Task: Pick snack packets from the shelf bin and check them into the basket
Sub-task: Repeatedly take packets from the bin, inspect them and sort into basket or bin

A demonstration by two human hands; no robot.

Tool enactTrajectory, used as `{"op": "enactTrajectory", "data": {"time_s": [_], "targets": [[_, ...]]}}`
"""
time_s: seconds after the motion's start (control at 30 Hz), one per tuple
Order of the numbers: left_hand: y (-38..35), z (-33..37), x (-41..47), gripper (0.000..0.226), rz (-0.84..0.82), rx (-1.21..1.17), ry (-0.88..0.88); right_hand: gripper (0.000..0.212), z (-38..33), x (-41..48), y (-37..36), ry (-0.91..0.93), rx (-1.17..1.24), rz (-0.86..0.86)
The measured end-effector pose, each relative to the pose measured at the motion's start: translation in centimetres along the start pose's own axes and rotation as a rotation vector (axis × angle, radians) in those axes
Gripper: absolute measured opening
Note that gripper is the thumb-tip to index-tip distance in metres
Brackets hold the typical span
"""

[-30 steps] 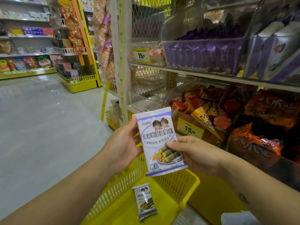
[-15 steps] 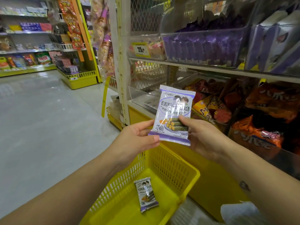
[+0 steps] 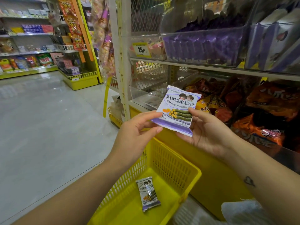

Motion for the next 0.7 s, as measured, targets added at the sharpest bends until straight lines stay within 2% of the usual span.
{"op": "enactTrajectory", "data": {"time_s": [0.23, 0.37, 0.43, 0.5, 0.6, 0.7], "targets": [[0.0, 0.5, -0.2, 0.04, -0.004, 0.245, -0.034, 0.029, -0.1, 0.1, -0.5, 0.077, -0.103, -0.025], [-0.8, 0.6, -0.2, 0.035, -0.018, 0.483, 0.008, 0.029, 0.0, 0.2, -1.2, 0.165, -0.317, -0.017], [-1.5, 0.4, -0.1, 0.042, -0.029, 0.4, 0.041, 0.025, 0.5, 0.2, -1.4, 0.216, -0.403, 0.033], [-2.0, 0.0, 0.1, 0.051, -0.045, 0.169, 0.116, 0.028, 0.9, 0.2, -1.6, 0.242, -0.525, 0.072], [-2.3, -1.0, 0.2, 0.044, -0.07, -0.136, 0.235, 0.027, 1.6, 0.3, -2.1, 0.211, -0.619, 0.011], [-2.2, -1.9, 0.1, 0.058, -0.079, -0.297, 0.311, 0.018, 1.6, 0.3, -2.0, 0.189, -0.748, -0.006]]}}
Point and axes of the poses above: each hand's wrist, its own x-axis towards the middle knuckle, its own y-axis out of the back of the hand, z = x × y, the point moved 5 cm from there along x, towards the middle knuckle, and after that the axes turned 9 degrees about -z, right-handed, at the moved point
